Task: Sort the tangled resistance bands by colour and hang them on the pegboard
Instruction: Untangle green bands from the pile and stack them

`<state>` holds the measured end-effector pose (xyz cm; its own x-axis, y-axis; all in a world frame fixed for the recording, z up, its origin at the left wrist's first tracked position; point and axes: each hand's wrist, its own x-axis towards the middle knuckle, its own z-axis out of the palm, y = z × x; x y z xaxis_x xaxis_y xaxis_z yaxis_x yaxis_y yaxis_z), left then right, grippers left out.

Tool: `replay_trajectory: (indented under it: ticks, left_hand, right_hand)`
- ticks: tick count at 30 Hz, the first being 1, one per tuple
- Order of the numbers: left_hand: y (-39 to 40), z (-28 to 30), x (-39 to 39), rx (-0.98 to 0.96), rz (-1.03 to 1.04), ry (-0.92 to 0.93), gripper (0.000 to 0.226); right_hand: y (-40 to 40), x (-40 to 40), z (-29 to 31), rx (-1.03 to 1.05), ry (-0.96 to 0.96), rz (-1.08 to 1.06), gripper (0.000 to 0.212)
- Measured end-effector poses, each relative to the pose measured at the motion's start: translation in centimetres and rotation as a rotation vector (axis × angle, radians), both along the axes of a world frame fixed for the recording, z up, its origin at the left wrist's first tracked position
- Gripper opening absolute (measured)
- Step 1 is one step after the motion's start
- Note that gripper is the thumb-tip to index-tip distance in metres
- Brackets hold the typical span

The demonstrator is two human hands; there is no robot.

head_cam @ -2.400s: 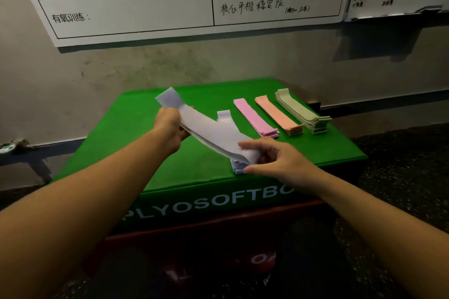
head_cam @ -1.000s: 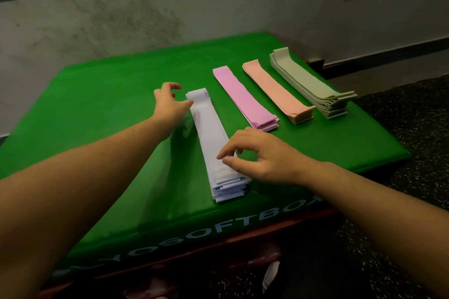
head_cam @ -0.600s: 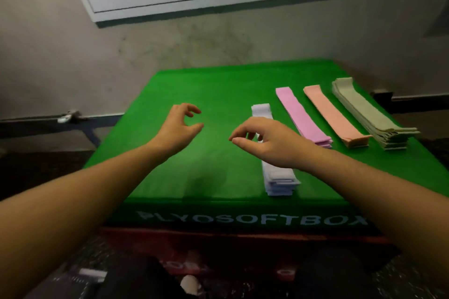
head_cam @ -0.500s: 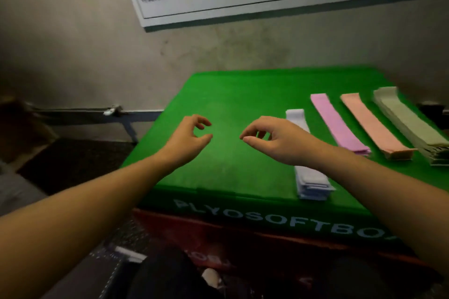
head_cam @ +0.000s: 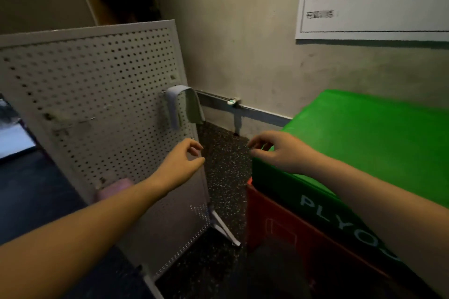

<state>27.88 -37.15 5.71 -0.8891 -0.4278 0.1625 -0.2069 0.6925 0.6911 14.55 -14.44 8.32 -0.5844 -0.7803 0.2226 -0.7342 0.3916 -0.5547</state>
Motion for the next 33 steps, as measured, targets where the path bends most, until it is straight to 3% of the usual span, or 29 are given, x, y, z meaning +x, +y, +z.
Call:
replay_trajectory:
  ticks: [5,13,20,22,24,26,28,33]
  left_hand:
    - [-4.8,0.2,1.6,0.155,0.149,0.106,0.031]
    - [-9.2,2.4,-5.8,0.241,0.295,0.330,0.056]
    - [-10.9,0.9,-11.3,0.301,0.398,0.321,0.078]
    - [-11.3,0.7,-11.9,0.364,0.398,0.331,0.072]
    - [-11.5,0.6,-12.0,0.378,0.394,0.341,0.054]
    - [-11.8,0.4,-11.8,0.361,0.398,0.379,0.031]
    - [-12.1,0.6,-11.2,0.318,0.397,0.419,0.020]
    - [-11.8,3.1,-9.2,0.188,0.342,0.535,0.021]
  right_hand:
    - [-7.6,0.3,-0.3,0.030,-0.060,-0.021,0.023]
    - [-16.9,-4.7,1.5,-0.139,-0.253,-0.165,0.059]
    - [-23.4,-9.6,0.6,-0.095,-0.329,-0.180,0.073]
    - [-24.7,-10.1,0.4,-0.070,-0.365,-0.120,0.058]
    - [-25.4,-10.2,0.3,-0.064,-0.339,-0.087,0.031]
    - [-25.5,-10.0,0.5,-0.124,-0.316,-0.095,0.019]
    - [-25.0,-9.8,0.7,-0.204,-0.258,-0.118,0.022]
    - [-22.1,-9.3,2.9,-0.313,-0.080,-0.216,0.035]
